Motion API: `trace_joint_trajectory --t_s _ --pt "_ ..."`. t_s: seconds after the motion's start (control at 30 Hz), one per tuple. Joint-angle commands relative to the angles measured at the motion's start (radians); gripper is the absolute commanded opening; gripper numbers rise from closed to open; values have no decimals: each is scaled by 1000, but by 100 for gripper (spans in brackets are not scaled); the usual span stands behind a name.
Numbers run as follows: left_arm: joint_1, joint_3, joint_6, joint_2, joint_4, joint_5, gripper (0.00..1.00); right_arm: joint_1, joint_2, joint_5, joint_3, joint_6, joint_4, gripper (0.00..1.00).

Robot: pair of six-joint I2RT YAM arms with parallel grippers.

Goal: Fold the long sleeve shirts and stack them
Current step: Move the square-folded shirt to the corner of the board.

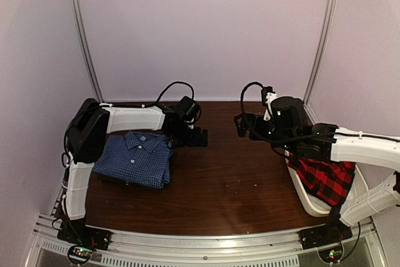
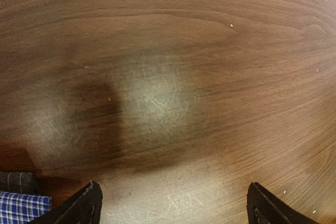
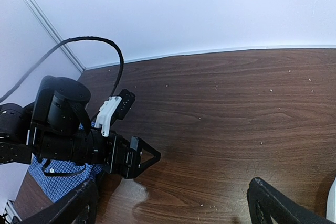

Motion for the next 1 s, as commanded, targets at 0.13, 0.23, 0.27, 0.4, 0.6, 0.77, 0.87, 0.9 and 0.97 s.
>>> trace_joint_trajectory --t_s 0.13,0.23,0.27,0.4,0.6,0.77,0.87,0.9,0.97 --pt "40 -47 -29 3 21 -31 98 -10 -5 20 -13 4 -7 100" --pt "46 -68 -35 3 31 -32 98 -12 3 17 -11 2 -8 100" --pt "47 -74 -39 3 34 -35 98 -12 6 16 -10 2 -8 100" --pt "58 -100 -47 -1 36 -48 98 -14 13 11 -10 4 -7 100" --pt "84 -189 -60 -42 58 -58 98 -17 24 5 -10 6 -5 100" --pt "111 -288 -70 -106 87 -63 98 -19 38 -6 -8 6 7 100" --pt "127 -344 -74 -142 99 -64 98 -21 49 -16 -4 7 12 100" --pt "134 -370 -75 -155 102 -63 98 -20 53 -18 -3 7 12 100" --pt "143 -409 -75 -182 107 -63 98 -22 58 -21 -1 7 11 100"
